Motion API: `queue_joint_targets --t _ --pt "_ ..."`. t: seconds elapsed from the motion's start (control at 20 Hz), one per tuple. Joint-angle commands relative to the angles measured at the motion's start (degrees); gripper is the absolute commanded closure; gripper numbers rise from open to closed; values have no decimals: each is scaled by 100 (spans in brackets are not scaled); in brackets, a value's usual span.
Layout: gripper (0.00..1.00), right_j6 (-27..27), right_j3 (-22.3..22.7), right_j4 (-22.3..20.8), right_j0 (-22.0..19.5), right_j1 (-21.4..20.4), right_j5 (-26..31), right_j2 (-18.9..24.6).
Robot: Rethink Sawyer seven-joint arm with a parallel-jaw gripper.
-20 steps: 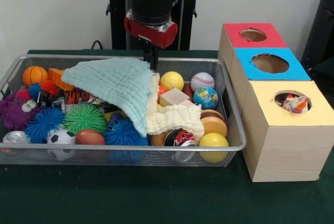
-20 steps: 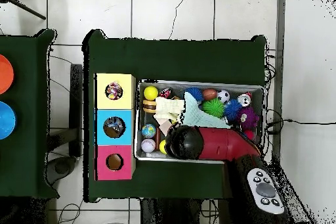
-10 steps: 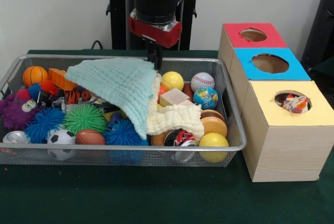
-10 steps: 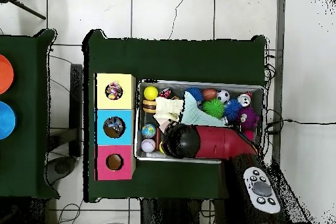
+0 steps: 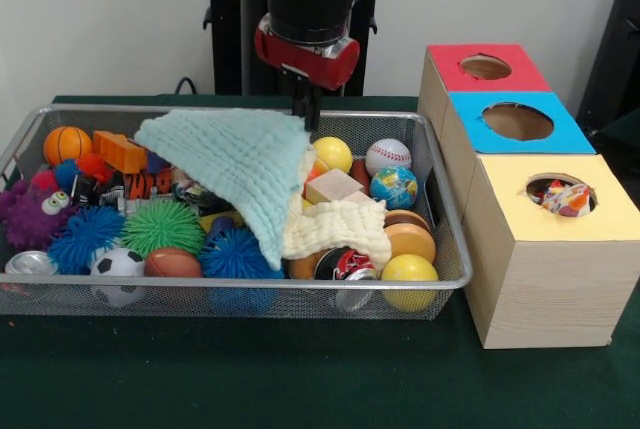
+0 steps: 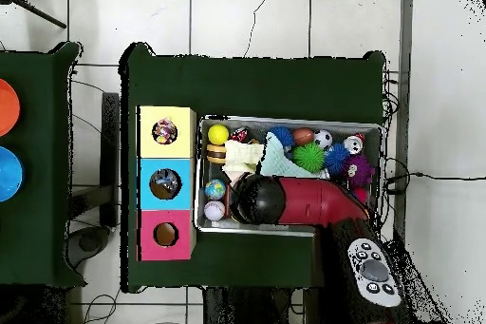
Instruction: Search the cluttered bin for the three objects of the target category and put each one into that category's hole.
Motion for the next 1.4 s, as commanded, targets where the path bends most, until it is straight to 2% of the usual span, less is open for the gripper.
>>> queue_joint_targets --t 0.05,0.25,0.6,1.0,1.25,1.4 --pt "100 -76 -330 394 -17 -404 1137 322" --pt "100 106 -163 548 123 -630 1177 349" --pt "100 288 -251 588 376 -599 1068 288" --pt "100 291 -195 644 379 -346 719 187" --pt "100 136 -327 507 240 -68 516 170" --pt "100 33 -561 319 177 69 530 65"
